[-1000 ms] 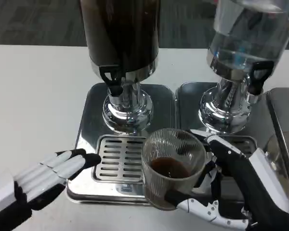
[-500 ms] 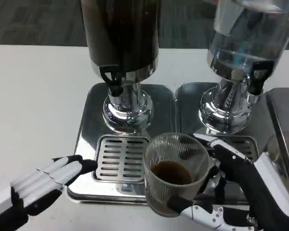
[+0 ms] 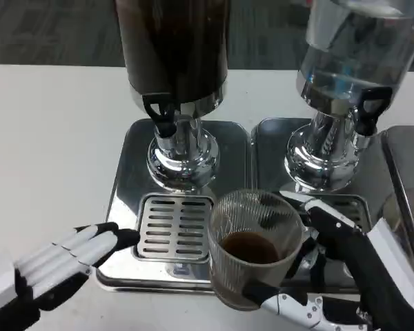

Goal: Grasp the cup under the faucet to collect the drink, then remove the cup.

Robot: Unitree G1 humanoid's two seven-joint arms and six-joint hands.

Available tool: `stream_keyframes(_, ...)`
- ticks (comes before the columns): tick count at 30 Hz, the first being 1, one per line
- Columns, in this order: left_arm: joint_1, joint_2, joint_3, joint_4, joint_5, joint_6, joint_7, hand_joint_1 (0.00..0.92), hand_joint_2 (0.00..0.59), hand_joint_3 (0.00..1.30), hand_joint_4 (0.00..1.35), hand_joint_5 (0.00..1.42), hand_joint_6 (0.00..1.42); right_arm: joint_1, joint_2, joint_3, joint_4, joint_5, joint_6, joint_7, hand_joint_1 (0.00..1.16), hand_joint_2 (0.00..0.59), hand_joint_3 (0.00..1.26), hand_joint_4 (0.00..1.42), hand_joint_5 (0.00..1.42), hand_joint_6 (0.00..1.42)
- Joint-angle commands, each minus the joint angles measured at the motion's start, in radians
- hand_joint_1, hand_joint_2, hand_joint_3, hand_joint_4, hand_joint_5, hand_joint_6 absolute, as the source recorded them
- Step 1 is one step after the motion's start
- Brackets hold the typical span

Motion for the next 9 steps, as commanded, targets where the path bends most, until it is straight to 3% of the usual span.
stream_keyframes(1, 0.008, 0.011, 0.005, -0.007, -0.020, -0.006, 0.015, 0.000, 0.101, 0.01, 0.00, 0.00, 0.02, -0.005, 0.009, -0.003, -0.026, 0.031, -0.044, -0.005, 0.68, 0.280, 0.47, 0.58, 0.83, 1.15)
stream_keyframes(9, 0.014, 0.005, 0.006, -0.010, -0.020, -0.003, 0.017, 0.000, 0.101, 0.01, 0.00, 0.00, 0.02, -0.009, 0.007, -0.005, -0.027, 0.034, -0.047, -0.003, 0.68, 0.280, 0.47, 0.58, 0.83, 1.15)
